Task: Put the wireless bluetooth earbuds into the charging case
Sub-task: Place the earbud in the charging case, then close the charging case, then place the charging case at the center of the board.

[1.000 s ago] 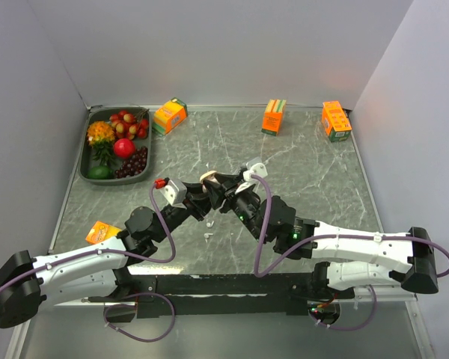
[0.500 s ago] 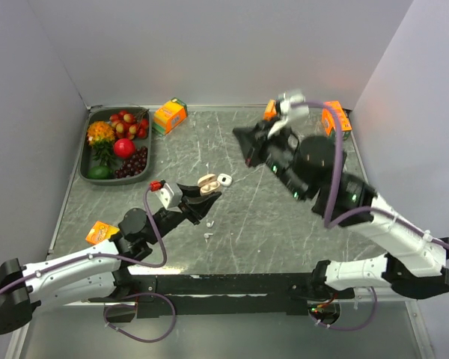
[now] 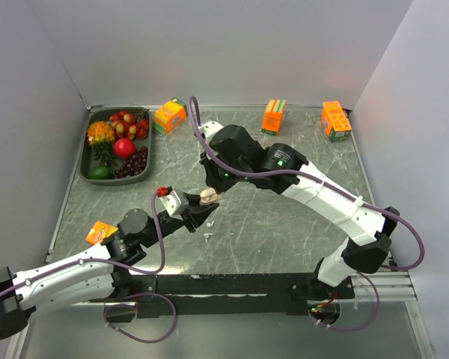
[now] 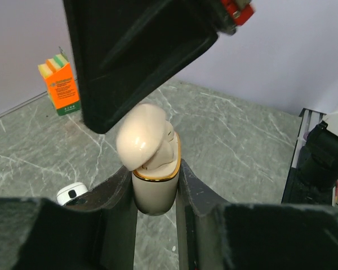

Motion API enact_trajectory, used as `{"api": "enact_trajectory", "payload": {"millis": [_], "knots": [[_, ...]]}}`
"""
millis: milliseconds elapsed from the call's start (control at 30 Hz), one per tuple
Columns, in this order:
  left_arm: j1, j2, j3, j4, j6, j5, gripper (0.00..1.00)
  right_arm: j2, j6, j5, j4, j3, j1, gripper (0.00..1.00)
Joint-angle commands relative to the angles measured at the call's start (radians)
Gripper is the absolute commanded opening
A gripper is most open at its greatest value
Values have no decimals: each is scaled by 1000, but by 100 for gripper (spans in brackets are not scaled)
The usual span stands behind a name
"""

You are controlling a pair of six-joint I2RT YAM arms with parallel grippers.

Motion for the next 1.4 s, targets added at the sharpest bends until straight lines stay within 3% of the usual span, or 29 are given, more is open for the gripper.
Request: {"api": "enact_trajectory", "payload": {"millis": [0,333,467,500,600,667,867,1000,1100,1233,1367], "knots": [[1,-32,18,-18,21,12,1,-30,26,-71,-22,4,-6,0],[1,-31,6,5,-1,-8,1,-79,69,-56,12,-85,17,0],[2,-17,15,4,-48,-71,1,-242,137,123,128,-200,16,0],[4,-15,10,5,-67,-91,1,-291,163,157,228,-241,5,6],[31,9,9,-19,-182,-113,1,-443,222,188,323,-396,-65,24],[124,41,26,-88,-322,-6,1,-473,239,170,322,-446,-97,28],[431,321,153,-254,-622,329,1,-488,256,144,338,-556,-118,38],[606,481,191,-220,-728,482,1,-523,256,145,395,-651,-119,39],[652,595,248,-218,-739,518,1,-539,250,159,412,-688,-119,39],[656,800,463,-428,-599,503,1,-533,250,150,412,-705,-124,40],[659,986,636,-527,-561,469,1,-533,250,133,423,-717,-125,40]]}}
